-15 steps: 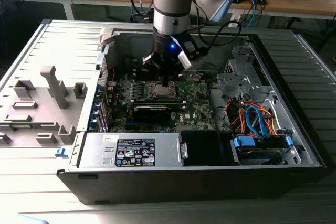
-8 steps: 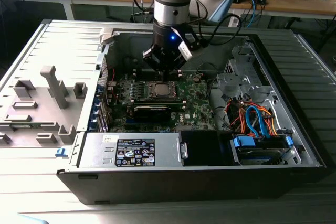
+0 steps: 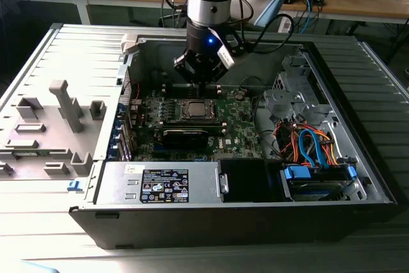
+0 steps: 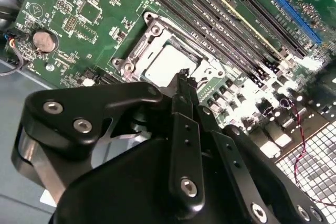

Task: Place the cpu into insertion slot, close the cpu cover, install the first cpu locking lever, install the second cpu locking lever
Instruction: 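Install the second cpu locking lever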

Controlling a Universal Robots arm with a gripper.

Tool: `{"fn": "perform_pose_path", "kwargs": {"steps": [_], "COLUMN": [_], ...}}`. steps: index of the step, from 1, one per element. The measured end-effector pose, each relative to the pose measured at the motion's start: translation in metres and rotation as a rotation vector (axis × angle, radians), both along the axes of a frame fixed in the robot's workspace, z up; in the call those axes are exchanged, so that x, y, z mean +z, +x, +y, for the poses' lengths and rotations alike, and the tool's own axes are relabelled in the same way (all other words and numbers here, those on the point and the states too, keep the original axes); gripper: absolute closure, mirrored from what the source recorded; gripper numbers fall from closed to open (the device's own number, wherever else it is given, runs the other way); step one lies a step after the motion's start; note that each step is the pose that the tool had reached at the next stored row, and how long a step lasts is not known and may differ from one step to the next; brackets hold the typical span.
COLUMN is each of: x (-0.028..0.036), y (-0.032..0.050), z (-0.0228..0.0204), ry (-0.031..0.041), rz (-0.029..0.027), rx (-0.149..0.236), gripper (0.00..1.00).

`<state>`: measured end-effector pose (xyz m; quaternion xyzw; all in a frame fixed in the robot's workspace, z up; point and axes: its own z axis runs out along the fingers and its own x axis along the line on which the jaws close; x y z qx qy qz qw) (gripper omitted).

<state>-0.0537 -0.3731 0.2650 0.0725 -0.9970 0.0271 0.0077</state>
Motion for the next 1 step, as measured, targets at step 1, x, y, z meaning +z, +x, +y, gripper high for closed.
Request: {"fn": "perform_pose_path", "kwargs": {"steps": [1], "x": [0.0001], "y": [0.0000], "z": [0.0000], "ry": [0.0000], "rz": [0.0000], "rx": [0.000], "gripper": [0.89]}}
